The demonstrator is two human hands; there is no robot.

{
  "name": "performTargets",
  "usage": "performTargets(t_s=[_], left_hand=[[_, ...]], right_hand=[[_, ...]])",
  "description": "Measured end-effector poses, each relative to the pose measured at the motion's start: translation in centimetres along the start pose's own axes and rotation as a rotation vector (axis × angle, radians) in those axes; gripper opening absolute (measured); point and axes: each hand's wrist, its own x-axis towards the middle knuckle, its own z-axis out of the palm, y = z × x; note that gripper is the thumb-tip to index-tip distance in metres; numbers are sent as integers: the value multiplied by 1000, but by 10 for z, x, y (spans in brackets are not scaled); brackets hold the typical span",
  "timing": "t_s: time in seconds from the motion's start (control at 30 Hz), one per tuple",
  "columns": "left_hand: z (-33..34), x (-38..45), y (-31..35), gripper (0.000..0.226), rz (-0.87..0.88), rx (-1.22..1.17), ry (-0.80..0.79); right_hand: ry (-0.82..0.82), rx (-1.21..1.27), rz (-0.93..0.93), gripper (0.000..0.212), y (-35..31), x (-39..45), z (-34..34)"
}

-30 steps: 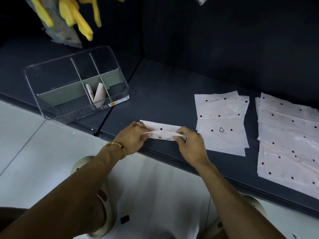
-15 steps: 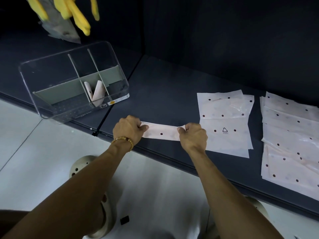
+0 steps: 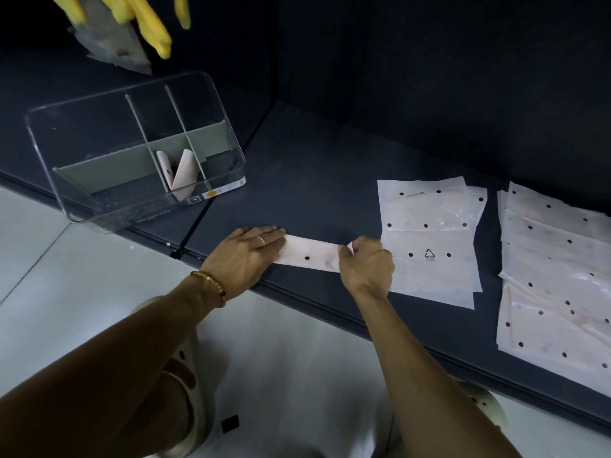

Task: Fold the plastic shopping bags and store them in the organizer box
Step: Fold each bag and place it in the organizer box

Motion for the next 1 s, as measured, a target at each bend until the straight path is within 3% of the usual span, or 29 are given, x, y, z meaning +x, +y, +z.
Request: performTargets(t_s=[0.13, 0.23, 0.27, 0.33, 0.43, 0.67, 0.87, 1.0], left_hand=[[-1, -2, 1, 47, 22, -3, 91], [1, -1, 2, 48, 18, -14, 122], [0, -1, 2, 46, 21, -5, 142], [1, -1, 2, 41, 22, -9, 170], [1, -3, 2, 42, 9, -41, 190], [5, -2, 1, 40, -73, -63, 90], [1, -3, 5, 41, -88, -61, 70], [-5, -16, 20, 33, -107, 37, 86]], right_hand=[[112, -57, -103, 19, -1, -8, -4], [299, -260, -475, 31, -8, -24, 6], [283, -264, -604, 34, -16, -31, 16], [92, -216, -732, 46, -30, -44, 39], [-98, -193, -666, 55, -32, -53, 60], [64, -258, -676, 44, 25, -32, 26], [13, -404, -624, 54, 46, -25, -6], [54, -430, -781, 47, 36, -43, -7]])
